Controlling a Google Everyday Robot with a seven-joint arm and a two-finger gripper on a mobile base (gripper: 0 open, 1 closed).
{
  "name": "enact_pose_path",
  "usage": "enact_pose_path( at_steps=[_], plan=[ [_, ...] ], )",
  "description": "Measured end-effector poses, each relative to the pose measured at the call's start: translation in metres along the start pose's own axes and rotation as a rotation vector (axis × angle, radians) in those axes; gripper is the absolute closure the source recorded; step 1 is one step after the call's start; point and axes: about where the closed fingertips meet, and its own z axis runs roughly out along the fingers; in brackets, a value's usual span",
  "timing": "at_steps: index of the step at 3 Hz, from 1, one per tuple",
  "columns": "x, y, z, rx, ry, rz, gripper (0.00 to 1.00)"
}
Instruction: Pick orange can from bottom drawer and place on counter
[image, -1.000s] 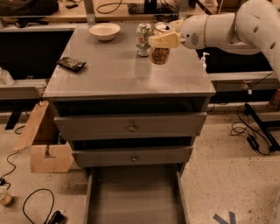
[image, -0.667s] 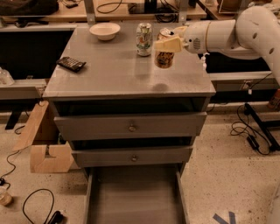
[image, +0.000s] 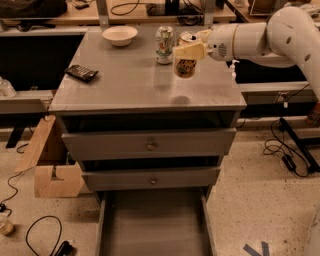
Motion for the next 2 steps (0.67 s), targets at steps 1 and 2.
enact_pose_path(
  at_steps=[1,2],
  plan=[
    [0.0,0.0019,0.0037,-0.006,0.0,0.001,0.2],
    [0.0001,0.0034,0.0066,-0.011,0.0,0.001,0.0]
  ],
)
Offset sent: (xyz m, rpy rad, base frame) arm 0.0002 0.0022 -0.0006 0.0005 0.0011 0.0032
